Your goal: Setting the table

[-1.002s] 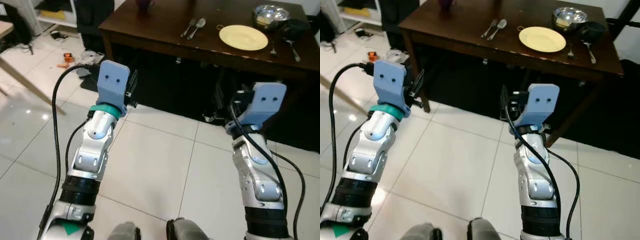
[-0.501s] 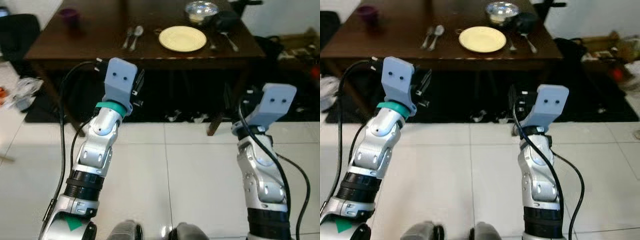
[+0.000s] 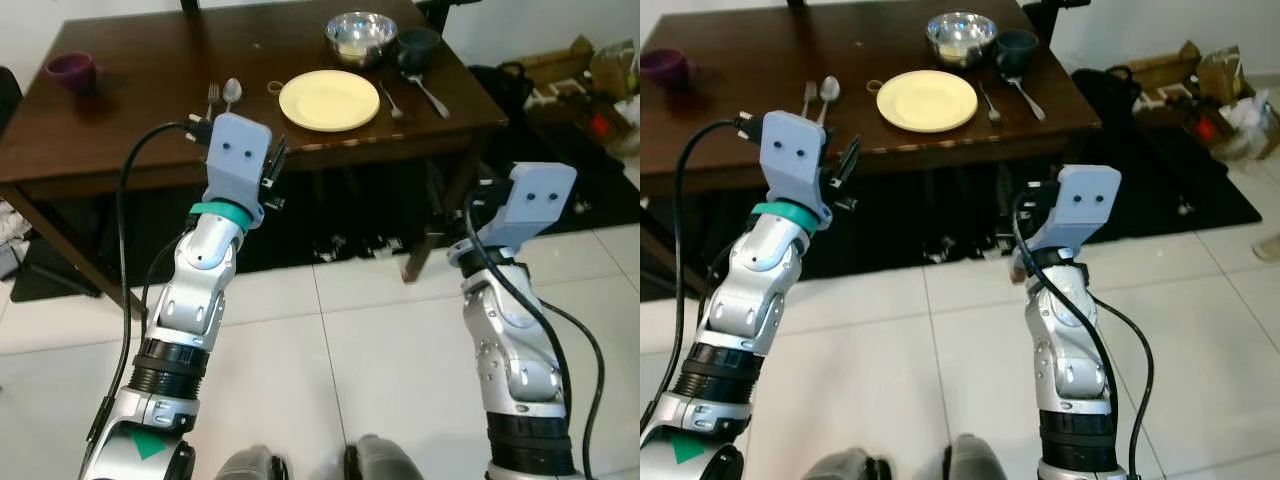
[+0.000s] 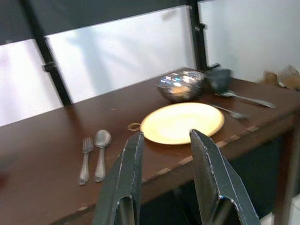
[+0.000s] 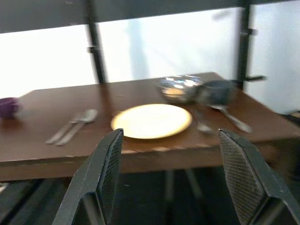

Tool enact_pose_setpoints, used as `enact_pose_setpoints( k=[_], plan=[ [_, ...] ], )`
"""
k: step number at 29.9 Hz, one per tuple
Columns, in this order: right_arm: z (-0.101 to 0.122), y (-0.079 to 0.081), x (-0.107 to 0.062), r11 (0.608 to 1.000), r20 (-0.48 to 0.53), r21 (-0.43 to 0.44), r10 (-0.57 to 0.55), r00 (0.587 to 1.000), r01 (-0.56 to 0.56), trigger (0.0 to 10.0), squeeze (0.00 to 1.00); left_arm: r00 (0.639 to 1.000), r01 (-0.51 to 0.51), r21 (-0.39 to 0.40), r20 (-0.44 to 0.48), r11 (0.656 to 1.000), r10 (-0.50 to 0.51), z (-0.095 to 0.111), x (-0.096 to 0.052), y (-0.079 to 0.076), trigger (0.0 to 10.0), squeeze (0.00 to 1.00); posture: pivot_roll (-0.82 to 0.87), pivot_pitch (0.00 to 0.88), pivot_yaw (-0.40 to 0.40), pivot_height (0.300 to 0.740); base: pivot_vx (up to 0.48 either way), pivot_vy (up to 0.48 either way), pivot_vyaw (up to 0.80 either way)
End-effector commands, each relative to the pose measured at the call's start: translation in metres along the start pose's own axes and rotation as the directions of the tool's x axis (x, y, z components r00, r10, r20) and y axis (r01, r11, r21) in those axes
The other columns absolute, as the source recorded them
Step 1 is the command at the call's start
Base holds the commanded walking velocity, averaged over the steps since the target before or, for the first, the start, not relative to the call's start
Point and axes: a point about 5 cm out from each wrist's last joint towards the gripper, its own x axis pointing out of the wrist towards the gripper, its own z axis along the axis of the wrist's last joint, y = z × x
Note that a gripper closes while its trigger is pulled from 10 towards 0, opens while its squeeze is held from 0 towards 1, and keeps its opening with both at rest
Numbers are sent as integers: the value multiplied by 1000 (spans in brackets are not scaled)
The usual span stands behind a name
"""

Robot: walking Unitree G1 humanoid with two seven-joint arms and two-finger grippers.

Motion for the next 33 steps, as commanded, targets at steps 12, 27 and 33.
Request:
enact_pose_setpoints(
  k=[12,27,33],
  plan=[
    [-4,6,6,995,-33,-27,98,995,-99,10000,0,991,-126,-61,-57,990,122,-13,-10,5,10000,0,-86,0,6,740,430,0,0],
    [-5,10,6,995,-26,-17,96,995,-97,10000,0,993,-105,-54,-63,993,101,-13,-6,3,10000,0,-104,0,29,740,426,0,0],
    [-3,10,5,995,-16,-14,97,995,-97,10000,0,994,-91,-55,-70,994,87,-13,-2,2,10000,0,-109,0,38,740,416,0,0]
  ],
)
